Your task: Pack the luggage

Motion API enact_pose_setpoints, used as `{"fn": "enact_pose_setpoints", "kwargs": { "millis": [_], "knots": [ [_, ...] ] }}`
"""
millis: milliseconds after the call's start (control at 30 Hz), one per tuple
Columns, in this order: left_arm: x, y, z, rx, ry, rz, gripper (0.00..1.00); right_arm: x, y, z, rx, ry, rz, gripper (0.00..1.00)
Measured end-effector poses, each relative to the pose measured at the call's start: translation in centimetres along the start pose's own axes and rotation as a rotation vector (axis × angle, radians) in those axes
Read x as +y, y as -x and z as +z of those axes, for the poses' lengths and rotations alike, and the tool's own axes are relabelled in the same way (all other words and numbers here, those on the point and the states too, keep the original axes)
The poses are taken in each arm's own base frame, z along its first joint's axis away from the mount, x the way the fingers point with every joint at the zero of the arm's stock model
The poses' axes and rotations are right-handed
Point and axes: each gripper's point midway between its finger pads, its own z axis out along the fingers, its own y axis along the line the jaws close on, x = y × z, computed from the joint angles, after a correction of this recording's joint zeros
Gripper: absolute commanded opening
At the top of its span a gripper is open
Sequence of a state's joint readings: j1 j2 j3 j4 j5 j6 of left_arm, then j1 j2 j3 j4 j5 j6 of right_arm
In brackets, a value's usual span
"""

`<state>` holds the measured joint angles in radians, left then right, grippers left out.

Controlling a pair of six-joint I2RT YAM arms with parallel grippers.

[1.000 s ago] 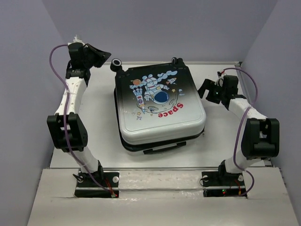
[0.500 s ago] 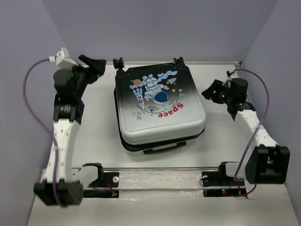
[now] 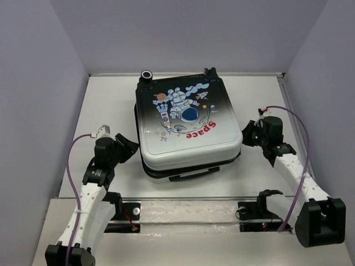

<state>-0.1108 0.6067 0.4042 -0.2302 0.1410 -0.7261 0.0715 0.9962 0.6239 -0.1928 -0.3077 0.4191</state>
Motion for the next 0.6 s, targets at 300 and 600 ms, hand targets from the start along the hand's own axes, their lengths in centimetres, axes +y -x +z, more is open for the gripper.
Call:
{"fn": "enact_pose_setpoints", "kwargs": {
  "millis": [300, 600],
  "knots": [
    [0.0, 2.2, 3.4, -0.075, 0.023, -0.074, 0.52, 2.5, -3.6, 4.7, 0.101, 0.031, -0.04, 0.07],
    [-0.4, 6.2, 6.7, -0.166, 0.082, -0.118, 0.52, 3.8, 1.3, 11.6, 0.091, 0.008, -0.064, 0.35]
  ]
}}
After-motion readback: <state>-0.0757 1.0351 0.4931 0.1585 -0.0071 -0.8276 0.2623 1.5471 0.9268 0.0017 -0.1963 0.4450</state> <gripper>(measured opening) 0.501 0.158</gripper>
